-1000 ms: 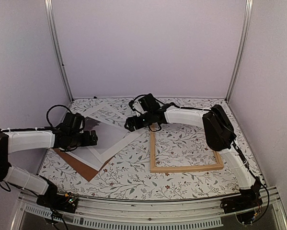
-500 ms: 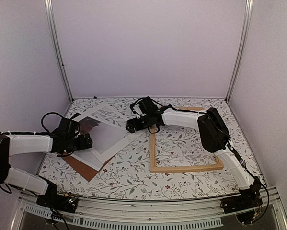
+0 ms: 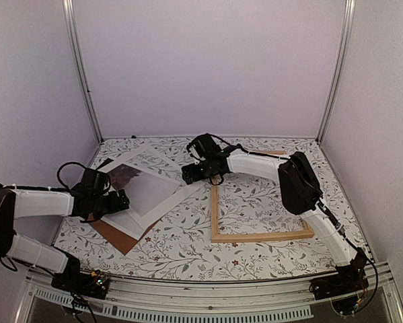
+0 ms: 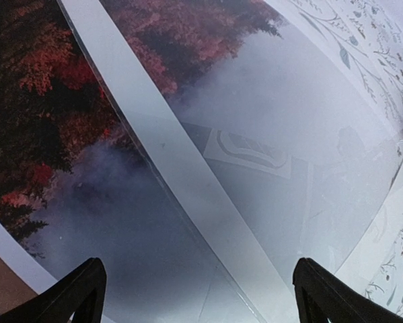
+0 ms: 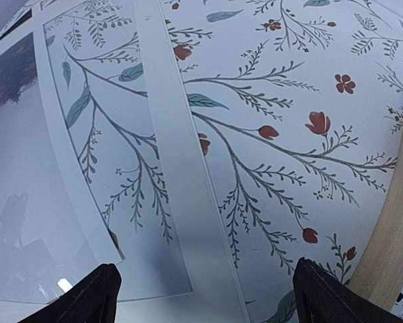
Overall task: Put the photo into the frame
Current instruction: Move the frame body to the center of the board.
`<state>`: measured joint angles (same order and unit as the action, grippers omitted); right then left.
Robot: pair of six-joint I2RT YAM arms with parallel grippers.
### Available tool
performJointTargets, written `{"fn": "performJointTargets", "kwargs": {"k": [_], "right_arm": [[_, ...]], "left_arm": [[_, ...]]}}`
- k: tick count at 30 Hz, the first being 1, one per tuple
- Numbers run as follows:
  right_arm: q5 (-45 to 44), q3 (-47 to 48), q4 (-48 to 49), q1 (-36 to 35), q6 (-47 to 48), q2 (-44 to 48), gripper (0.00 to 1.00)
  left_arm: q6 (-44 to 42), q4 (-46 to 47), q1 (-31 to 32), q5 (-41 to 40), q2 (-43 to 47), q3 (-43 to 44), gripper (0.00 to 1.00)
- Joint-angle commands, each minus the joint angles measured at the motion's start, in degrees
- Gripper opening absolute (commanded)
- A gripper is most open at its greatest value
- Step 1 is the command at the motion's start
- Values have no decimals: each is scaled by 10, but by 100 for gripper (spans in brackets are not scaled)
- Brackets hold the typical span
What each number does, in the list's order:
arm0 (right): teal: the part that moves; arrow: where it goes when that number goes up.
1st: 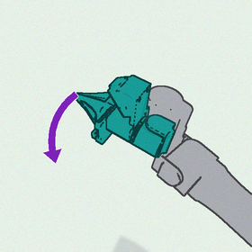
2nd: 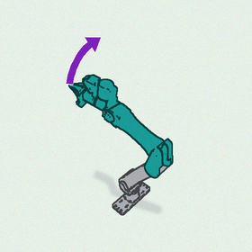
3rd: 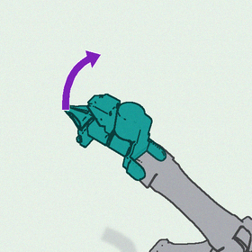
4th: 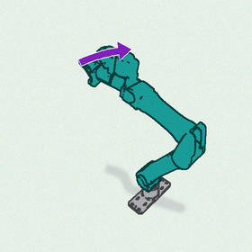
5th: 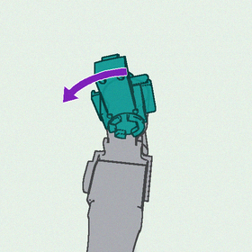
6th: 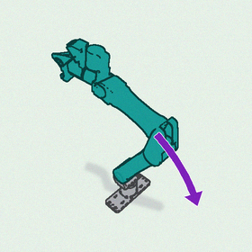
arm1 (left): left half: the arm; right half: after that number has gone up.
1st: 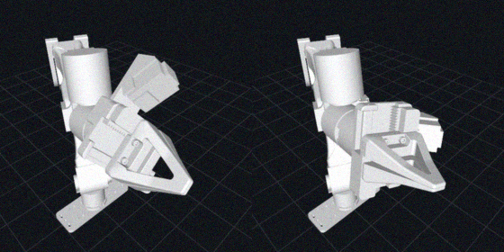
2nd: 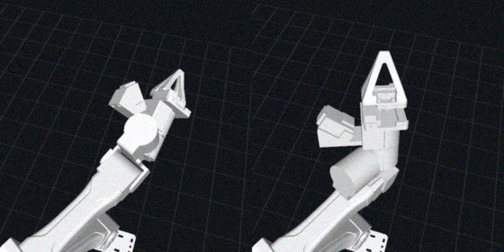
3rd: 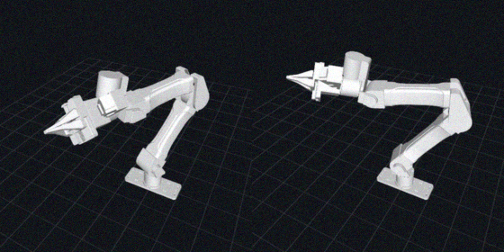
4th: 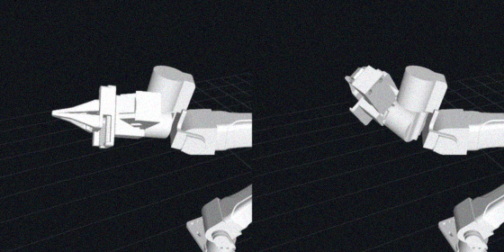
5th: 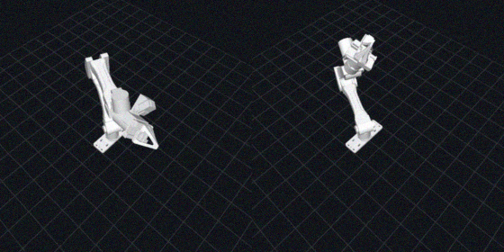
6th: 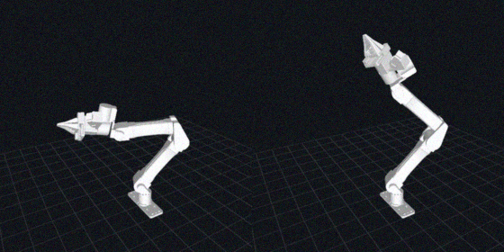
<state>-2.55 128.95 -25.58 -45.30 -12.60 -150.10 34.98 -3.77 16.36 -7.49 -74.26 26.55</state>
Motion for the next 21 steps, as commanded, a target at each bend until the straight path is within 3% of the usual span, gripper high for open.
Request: {"fn": "performJointTargets", "kwargs": {"k": [1, 7, 14, 21], "right_arm": [[-39, 12, -78, 12, -4, -29, 93], [-56, -12, -128, 23, -1, -16, 93], [-74, -114, -132, 37, 11, 48, 92], [95, -134, -49, 44, 50, 70, 95]], "left_arm": [[1, 7, -7, -1, 3, -3, 100], [-6, 1, -7, -6, 4, 0, 100], [-16, -11, -8, -22, 12, 3, 100], [-13, -9, -11, -12, 8, 3, 100]]}}
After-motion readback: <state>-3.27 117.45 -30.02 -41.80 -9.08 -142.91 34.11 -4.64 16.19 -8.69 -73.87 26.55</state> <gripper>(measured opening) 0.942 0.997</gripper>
